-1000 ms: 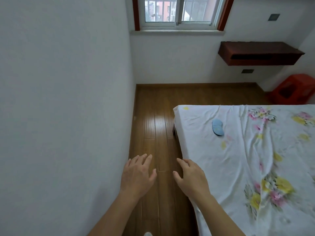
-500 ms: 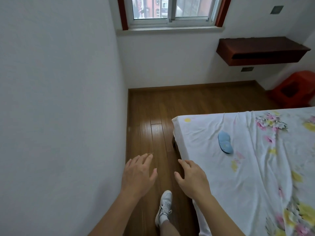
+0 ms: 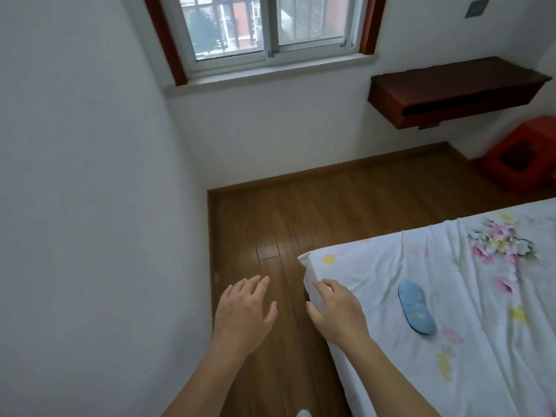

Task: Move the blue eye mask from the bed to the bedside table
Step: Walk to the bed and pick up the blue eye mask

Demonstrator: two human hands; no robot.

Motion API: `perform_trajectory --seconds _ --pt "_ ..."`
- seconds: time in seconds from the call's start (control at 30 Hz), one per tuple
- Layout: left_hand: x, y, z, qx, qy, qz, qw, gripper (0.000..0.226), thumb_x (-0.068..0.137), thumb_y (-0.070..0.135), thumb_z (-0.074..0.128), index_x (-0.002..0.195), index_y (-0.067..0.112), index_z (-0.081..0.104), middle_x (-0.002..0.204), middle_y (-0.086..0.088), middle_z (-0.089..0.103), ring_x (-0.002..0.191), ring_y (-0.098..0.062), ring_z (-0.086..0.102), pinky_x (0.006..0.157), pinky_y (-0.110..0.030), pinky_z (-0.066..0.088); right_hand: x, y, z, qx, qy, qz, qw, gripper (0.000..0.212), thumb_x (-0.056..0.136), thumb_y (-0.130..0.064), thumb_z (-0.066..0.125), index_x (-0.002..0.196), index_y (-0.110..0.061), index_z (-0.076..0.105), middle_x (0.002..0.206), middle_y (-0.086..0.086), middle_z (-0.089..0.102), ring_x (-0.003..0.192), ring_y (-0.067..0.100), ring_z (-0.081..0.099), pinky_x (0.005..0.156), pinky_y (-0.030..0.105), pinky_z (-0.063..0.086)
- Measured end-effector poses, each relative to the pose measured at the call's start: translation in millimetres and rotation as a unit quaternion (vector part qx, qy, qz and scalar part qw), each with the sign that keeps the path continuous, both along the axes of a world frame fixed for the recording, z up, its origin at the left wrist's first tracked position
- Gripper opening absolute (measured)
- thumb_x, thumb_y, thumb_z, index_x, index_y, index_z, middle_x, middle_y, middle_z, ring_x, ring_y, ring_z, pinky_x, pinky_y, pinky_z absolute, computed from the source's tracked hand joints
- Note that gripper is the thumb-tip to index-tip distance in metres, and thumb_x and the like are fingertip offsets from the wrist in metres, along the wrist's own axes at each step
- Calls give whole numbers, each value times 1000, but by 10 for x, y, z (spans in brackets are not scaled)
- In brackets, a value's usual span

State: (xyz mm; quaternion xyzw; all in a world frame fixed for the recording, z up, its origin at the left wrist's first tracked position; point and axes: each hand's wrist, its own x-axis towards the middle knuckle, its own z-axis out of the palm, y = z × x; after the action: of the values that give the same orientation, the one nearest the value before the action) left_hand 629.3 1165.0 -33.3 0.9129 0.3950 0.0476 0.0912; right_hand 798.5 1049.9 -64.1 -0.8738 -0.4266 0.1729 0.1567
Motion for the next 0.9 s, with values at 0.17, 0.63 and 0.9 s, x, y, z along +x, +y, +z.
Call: perform_trajectory --seconds 0.17,0.63,0.9 --pt "649 484 -111 -9 2 -39 999 55 91 55 50 141 31 47 145 5 56 135 -18 48 113 -43 36 489 412 -96 -19 -2 -27 999 56 95 -52 50 147 -30 45 151 -1 51 137 20 48 112 37 43" --pt "3020 1744 -315 -58 42 -338 939 55 93 55 48 142 29 44 148 5 52 136 -20 46 114 -44 35 2012 744 -249 -90 12 -272 958 55 98 -44 48 150 -27 40 157 2 43 142 21 39 115 38 34" --pt "4024 1773 -479 -43 63 -538 840 54 92 48 49 141 25 45 144 1 55 134 -22 47 114 -46 36 2139 491 -141 -108 13 -434 894 54 98 -40 51 149 -23 43 153 4 45 139 23 42 114 37 35"
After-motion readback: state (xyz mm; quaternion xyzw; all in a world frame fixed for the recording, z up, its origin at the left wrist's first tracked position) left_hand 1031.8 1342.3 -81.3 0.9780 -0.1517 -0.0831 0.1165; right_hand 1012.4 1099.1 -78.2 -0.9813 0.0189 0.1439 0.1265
